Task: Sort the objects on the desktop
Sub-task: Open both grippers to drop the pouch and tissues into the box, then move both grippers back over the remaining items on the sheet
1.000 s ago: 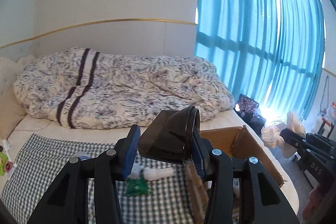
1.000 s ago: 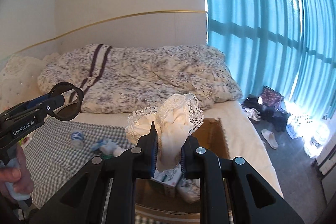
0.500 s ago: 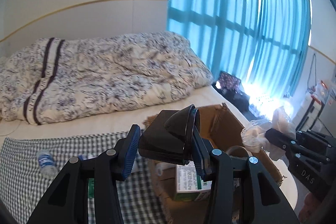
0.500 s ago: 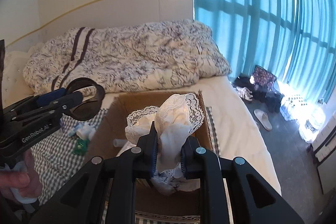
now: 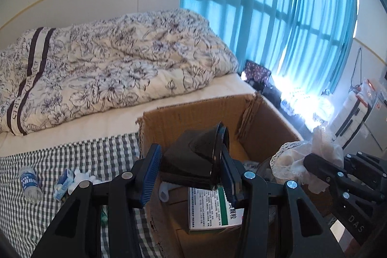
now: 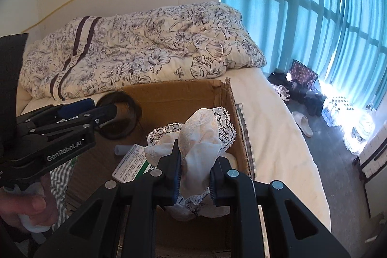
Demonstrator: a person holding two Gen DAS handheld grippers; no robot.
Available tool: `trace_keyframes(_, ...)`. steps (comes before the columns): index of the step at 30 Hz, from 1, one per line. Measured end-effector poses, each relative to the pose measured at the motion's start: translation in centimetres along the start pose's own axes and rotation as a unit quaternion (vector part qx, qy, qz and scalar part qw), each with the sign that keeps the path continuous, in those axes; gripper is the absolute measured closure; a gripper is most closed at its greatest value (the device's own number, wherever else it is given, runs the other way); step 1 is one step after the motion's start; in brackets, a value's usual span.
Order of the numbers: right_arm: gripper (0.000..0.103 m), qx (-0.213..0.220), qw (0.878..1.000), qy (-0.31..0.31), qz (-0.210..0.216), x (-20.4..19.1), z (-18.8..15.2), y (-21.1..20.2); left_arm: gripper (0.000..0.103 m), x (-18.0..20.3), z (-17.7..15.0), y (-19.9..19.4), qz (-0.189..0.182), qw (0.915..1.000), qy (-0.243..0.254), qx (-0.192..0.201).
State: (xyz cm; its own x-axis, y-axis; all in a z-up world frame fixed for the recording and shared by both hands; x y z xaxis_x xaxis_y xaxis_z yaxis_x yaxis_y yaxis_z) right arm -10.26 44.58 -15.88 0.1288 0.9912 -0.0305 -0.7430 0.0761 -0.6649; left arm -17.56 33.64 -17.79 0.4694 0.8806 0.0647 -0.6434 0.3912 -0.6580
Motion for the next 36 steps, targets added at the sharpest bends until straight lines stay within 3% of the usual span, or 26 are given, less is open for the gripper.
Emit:
trace_keyframes(4, 0.081, 0.006, 1.000, 0.003, 0.000, -0.4, 0.1, -0.3, 0.048, -0.3, -0.1, -0.2, -0.004, 1.0000, -0.004, -0.002)
trace_keyframes(9, 0.060, 0.017, 1.000, 0.013, 0.000, -0.5, 0.5, -1.3, 0.041, -0.9, 0.6, -1.7, -0.002, 0.9999, -0.011, 0.012)
trace_keyframes(12, 0.056, 0.027, 1.000, 0.016, 0.001, -0.7, 0.8, -2.1, 0.039, -1.4, 1.1, -3.0, 0.002, 0.9996, -0.013, 0.024)
trace_keyframes(27, 0.053, 0.076, 0.997, 0.020, 0.016, -3.2, 2.9, -7.0, 0.032, -4.6, 1.8, -9.5, 0.031, 0.9972, -0.019, 0.065)
trace_keyframes(30, 0.042, 0.080, 0.996, 0.015, 0.021, -4.2, 3.2, -7.7, 0.027, -5.5, 1.7, -10.9, 0.039, 0.9962, -0.023, 0.074)
trace_keyframes(36, 0.039, 0.093, 0.995, 0.001, 0.041, -7.0, 3.6, -9.1, 0.020, -8.2, 1.4, -14.0, 0.062, 0.9932, -0.034, 0.093)
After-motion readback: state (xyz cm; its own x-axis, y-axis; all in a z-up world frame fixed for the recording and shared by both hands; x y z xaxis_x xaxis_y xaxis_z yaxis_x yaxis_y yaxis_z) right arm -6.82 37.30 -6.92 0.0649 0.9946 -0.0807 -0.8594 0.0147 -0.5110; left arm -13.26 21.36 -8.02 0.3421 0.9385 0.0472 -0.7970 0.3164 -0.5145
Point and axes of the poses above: each gripper's, at about its wrist camera, not at the fingertips, and y roughly the way its jaws point, x to its right, z to its top, the point moved 8 cm from there along y, roughly the way its jaws point
